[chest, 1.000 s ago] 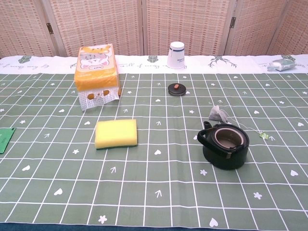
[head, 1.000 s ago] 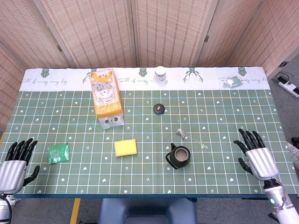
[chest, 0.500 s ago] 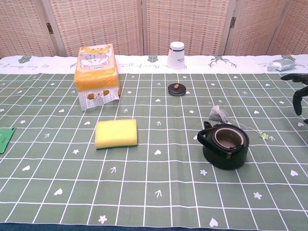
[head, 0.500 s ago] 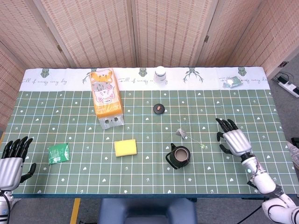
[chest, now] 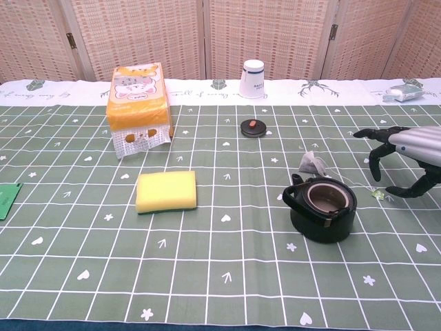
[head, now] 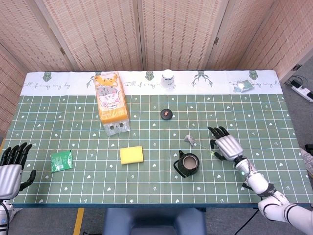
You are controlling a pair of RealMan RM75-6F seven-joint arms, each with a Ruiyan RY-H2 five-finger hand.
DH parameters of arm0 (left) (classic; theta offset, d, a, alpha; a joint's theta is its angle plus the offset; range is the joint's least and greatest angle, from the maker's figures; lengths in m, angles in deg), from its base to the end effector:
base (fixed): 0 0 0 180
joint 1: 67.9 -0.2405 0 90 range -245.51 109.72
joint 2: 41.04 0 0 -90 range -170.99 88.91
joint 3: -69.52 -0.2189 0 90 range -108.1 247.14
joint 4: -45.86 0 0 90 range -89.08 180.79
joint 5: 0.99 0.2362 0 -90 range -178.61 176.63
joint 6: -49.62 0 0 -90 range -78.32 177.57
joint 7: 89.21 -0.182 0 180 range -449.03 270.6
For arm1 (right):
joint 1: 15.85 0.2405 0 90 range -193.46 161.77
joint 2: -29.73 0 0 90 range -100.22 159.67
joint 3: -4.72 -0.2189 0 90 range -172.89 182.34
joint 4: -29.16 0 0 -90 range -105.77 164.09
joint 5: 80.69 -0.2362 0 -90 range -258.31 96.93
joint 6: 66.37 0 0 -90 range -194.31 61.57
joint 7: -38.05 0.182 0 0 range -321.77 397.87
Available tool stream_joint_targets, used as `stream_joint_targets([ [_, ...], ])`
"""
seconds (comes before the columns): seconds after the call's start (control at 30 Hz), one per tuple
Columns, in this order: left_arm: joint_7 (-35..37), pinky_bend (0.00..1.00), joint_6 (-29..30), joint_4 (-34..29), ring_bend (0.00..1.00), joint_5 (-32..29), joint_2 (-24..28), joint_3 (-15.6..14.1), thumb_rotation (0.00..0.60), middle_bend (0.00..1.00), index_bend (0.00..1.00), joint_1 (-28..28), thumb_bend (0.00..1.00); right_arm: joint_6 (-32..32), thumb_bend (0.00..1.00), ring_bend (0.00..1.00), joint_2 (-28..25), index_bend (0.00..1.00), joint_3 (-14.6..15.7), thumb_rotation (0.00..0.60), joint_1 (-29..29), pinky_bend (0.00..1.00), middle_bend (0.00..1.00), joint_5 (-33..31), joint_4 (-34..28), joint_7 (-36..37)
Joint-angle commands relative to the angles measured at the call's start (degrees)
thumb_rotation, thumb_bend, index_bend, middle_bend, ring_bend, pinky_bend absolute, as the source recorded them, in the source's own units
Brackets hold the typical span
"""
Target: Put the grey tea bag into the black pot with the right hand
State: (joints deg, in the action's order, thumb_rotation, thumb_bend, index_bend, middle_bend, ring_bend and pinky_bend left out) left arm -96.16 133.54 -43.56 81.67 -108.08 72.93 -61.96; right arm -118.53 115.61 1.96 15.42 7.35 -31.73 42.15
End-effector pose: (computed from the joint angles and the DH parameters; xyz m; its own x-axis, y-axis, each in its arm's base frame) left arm -0.2986 0.2265 0.1112 0.4977 0.0094 0.8673 0.8667 0.0321 -0.4977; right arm -0.2706 -0.3492 -0.0248 0.6021 -0.3048 0.7379 -0.7896 -0.3639 0.4940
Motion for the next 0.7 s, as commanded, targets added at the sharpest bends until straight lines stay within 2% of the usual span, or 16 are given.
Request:
stream_joint_targets([
  [0.03,0.2,0.0,0.1,0.0,0.0,0.0,0.1,0.0,0.6,0.0,0.02,0.0,0.4,0.7,0.39,0.02,0.2,0.48,0.1,0.6,0.5,0.0,0.0,-0.6,0.0,-0.7],
  [0.7,1.6,0.0,0.5,0.4,0.0,0.7,0.4,0.0,0.6,0.0,0.02,-0.1,0.4,2.4,0.39,0.02,1.8,0.48,1.7,0.6,1.8,0.0,0.0,-2.2,1.3,-1.9],
])
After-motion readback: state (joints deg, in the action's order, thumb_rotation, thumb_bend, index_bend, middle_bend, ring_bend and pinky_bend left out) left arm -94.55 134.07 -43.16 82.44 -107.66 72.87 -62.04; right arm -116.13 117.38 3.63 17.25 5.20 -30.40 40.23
